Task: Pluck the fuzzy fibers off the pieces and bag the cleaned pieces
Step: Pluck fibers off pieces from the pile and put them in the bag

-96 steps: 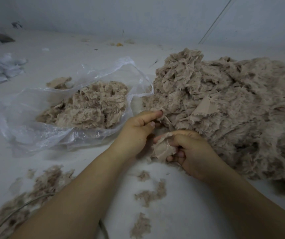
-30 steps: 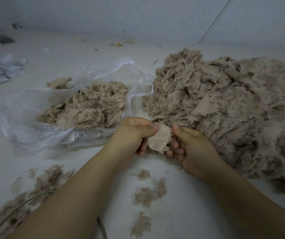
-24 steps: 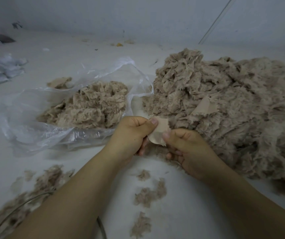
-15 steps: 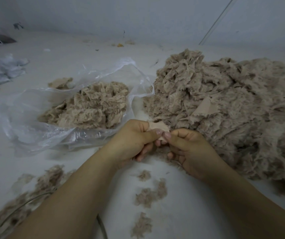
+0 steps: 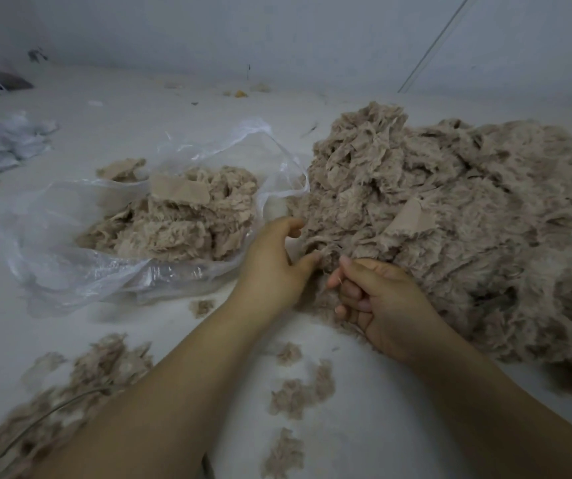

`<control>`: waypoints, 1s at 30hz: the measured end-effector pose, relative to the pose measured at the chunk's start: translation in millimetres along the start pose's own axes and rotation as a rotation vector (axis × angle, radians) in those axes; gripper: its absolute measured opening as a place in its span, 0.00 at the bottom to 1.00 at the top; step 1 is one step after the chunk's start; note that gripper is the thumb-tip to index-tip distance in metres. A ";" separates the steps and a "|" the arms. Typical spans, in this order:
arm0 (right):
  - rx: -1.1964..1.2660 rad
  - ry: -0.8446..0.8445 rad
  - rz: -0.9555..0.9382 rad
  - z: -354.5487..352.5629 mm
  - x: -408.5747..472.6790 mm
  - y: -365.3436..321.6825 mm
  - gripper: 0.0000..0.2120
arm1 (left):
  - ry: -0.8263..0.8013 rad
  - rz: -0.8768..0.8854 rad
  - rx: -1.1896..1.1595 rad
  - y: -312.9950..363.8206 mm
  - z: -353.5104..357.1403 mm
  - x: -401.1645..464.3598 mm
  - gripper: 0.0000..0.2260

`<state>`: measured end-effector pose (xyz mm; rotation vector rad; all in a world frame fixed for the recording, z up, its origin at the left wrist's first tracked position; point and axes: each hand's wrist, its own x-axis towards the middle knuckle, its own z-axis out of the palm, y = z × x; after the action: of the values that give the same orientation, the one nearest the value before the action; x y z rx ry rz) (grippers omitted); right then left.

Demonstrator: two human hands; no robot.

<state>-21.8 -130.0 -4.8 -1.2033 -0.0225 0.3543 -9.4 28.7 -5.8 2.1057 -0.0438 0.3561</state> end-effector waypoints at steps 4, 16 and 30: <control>-0.029 -0.022 -0.003 -1.4 -0.6 0.9 0.12 | 0.052 0.035 0.037 1.1 3.4 2.2 0.02; 0.028 -0.014 0.004 1.8 -1.2 -3.1 0.04 | -0.207 0.041 -0.422 18.3 -2.2 -11.5 0.10; 0.049 0.037 0.048 3.1 1.6 -2.7 0.06 | -0.432 -0.004 -0.428 22.3 -4.4 -18.1 0.11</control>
<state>-20.3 -127.5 -1.5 -1.1636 0.0470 0.3727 -31.6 18.5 10.0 1.7204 -0.3394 -0.1114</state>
